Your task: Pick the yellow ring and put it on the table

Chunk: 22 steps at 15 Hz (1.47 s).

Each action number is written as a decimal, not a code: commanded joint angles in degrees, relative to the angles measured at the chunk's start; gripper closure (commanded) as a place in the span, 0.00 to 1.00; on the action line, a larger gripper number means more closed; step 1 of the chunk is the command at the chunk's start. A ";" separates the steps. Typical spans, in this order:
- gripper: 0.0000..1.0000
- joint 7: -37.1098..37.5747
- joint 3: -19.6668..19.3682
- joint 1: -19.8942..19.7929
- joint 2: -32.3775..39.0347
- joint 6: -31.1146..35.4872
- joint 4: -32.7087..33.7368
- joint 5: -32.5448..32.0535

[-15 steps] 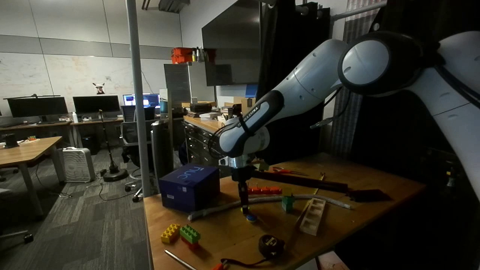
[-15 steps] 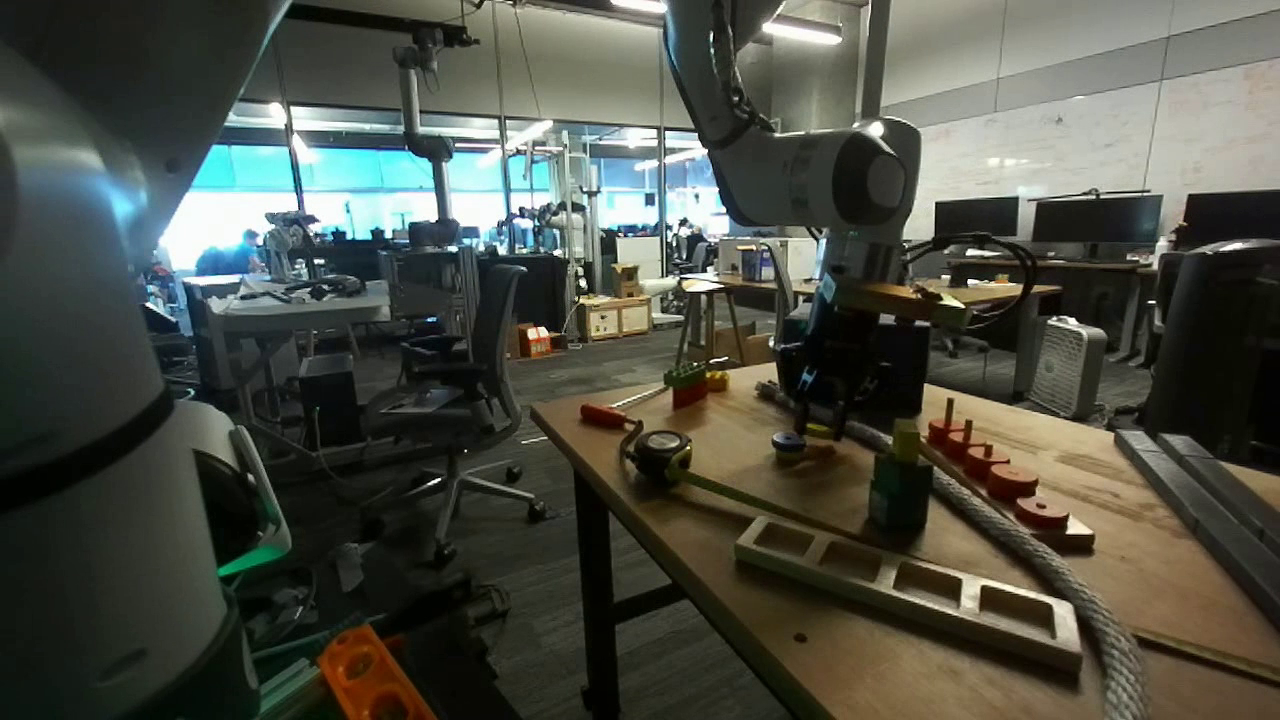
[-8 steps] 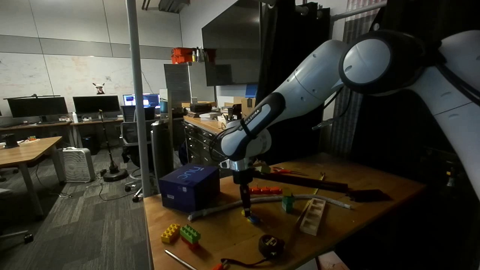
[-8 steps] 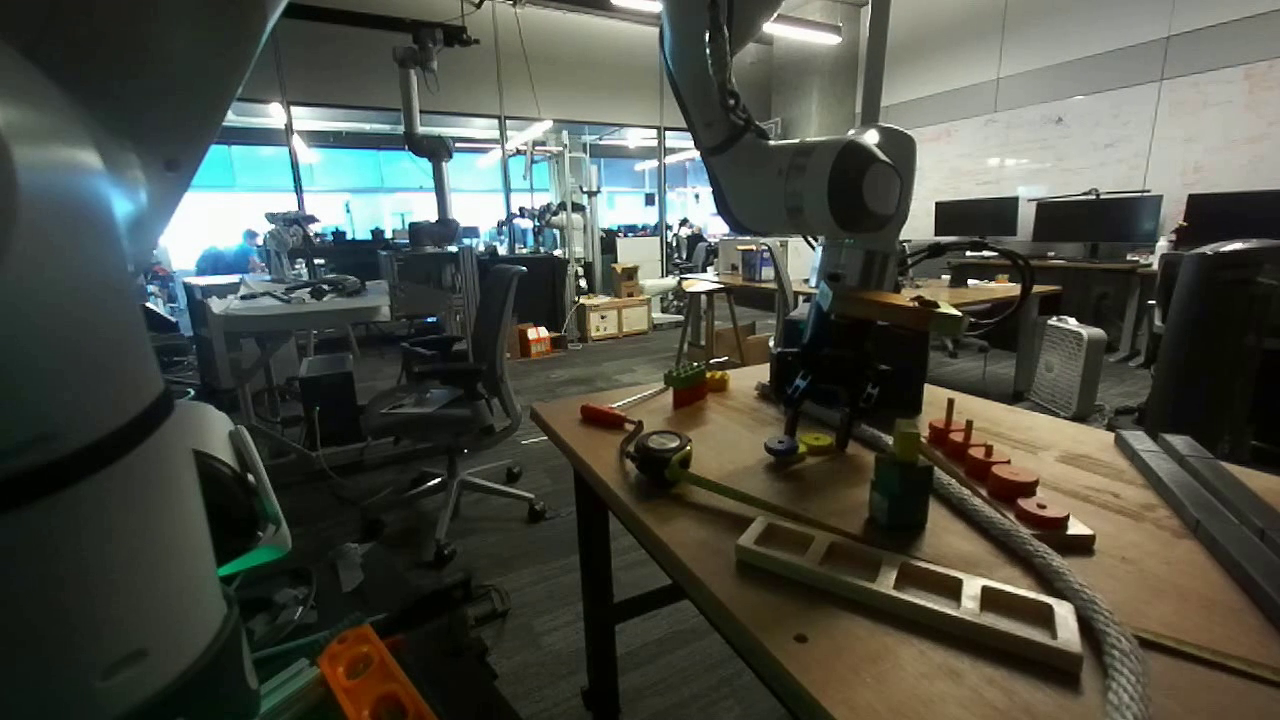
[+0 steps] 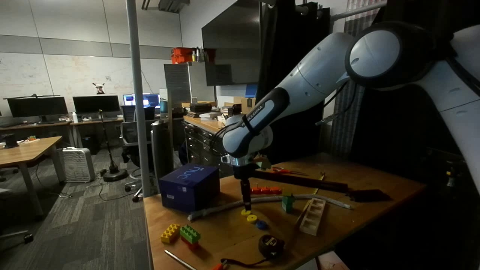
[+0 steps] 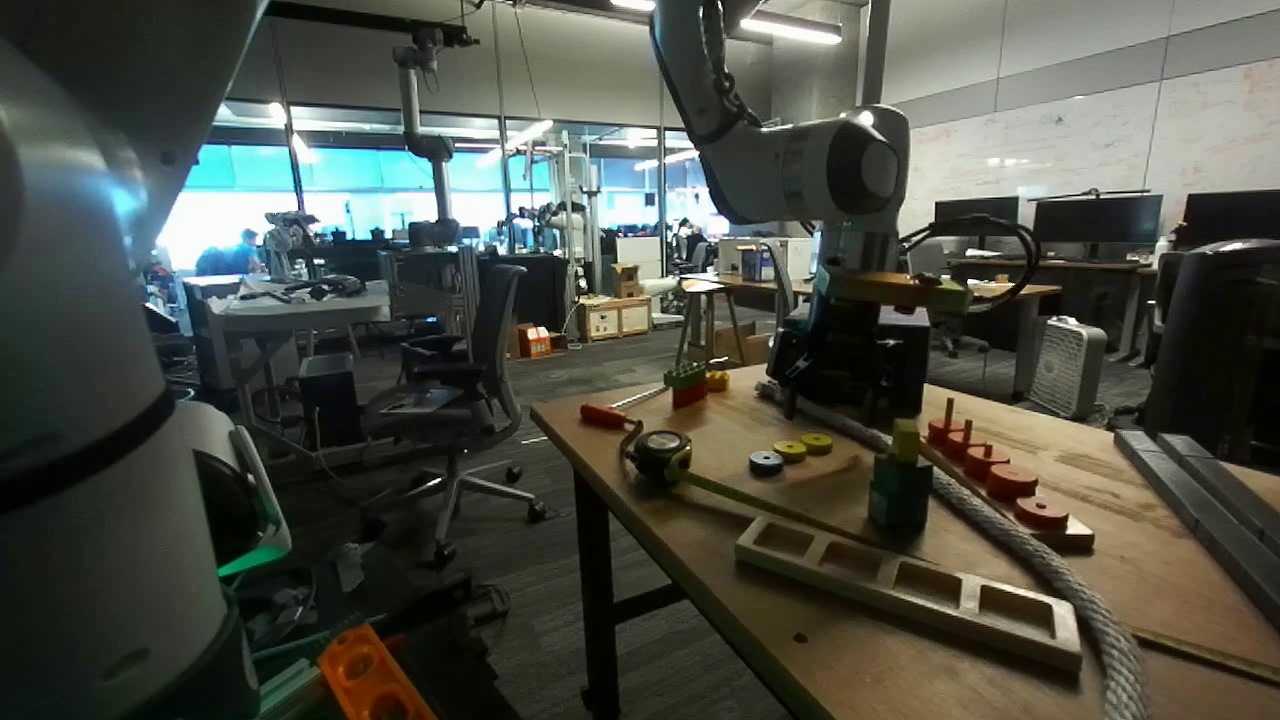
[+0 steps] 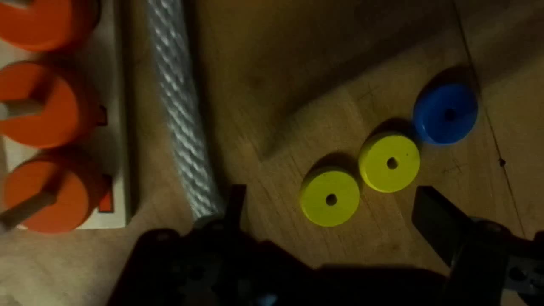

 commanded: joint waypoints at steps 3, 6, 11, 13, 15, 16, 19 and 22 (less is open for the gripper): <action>0.00 16.63 -3.28 3.52 -13.38 -0.48 -6.92 -6.76; 0.00 26.36 -3.75 4.30 -21.99 -2.30 -10.83 -9.32; 0.00 43.40 -3.01 5.21 -36.98 -9.57 -18.01 -12.92; 0.00 49.92 -2.38 4.96 -43.91 -12.23 -22.86 -13.87; 0.00 55.02 -2.14 4.04 -50.67 -13.98 -28.04 -14.15; 0.00 57.19 -2.32 3.36 -54.01 -13.95 -30.88 -14.57; 0.00 59.53 -3.81 0.49 -63.69 -14.00 -38.70 -16.61; 0.00 47.52 -9.40 -0.97 -70.16 -18.14 -41.26 -16.00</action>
